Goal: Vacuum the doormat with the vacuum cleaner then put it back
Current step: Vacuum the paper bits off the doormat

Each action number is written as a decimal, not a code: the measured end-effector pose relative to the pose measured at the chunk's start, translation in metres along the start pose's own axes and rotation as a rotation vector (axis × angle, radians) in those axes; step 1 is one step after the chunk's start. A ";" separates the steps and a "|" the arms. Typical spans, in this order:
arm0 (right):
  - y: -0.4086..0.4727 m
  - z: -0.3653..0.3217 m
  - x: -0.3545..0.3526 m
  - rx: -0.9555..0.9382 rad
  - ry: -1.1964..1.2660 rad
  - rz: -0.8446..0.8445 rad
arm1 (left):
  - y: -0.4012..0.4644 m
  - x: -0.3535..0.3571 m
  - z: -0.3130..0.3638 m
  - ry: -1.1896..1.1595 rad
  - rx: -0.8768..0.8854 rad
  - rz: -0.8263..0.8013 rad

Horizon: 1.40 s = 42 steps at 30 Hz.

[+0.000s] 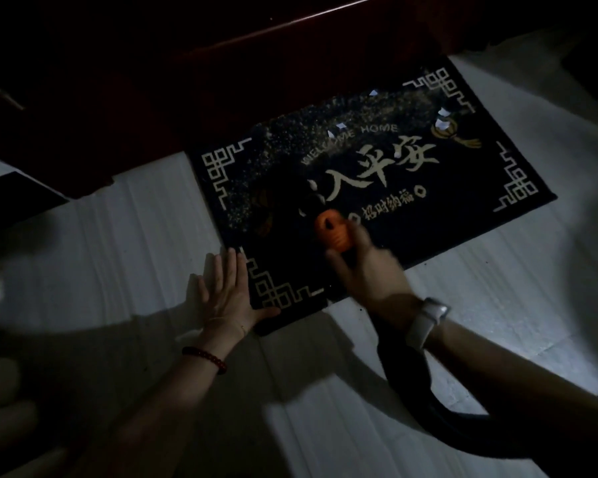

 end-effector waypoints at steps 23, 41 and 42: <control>-0.057 -0.003 0.024 -0.090 -0.043 -0.264 | -0.009 0.006 -0.001 0.017 -0.041 0.057; -0.069 0.010 0.024 0.021 -0.020 -0.266 | -0.008 0.003 -0.015 -0.102 0.058 0.054; -0.074 0.012 0.024 0.038 -0.014 -0.273 | -0.007 0.002 -0.017 -0.099 0.069 0.047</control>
Point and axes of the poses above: each hand's wrist, its own y-axis towards the middle knuckle, its own x-axis out of the palm, z = x × y, the point moved 1 cm from there along y, towards the middle knuckle, and after that the axes turned 9 degrees about y, right-handed, at the moved point
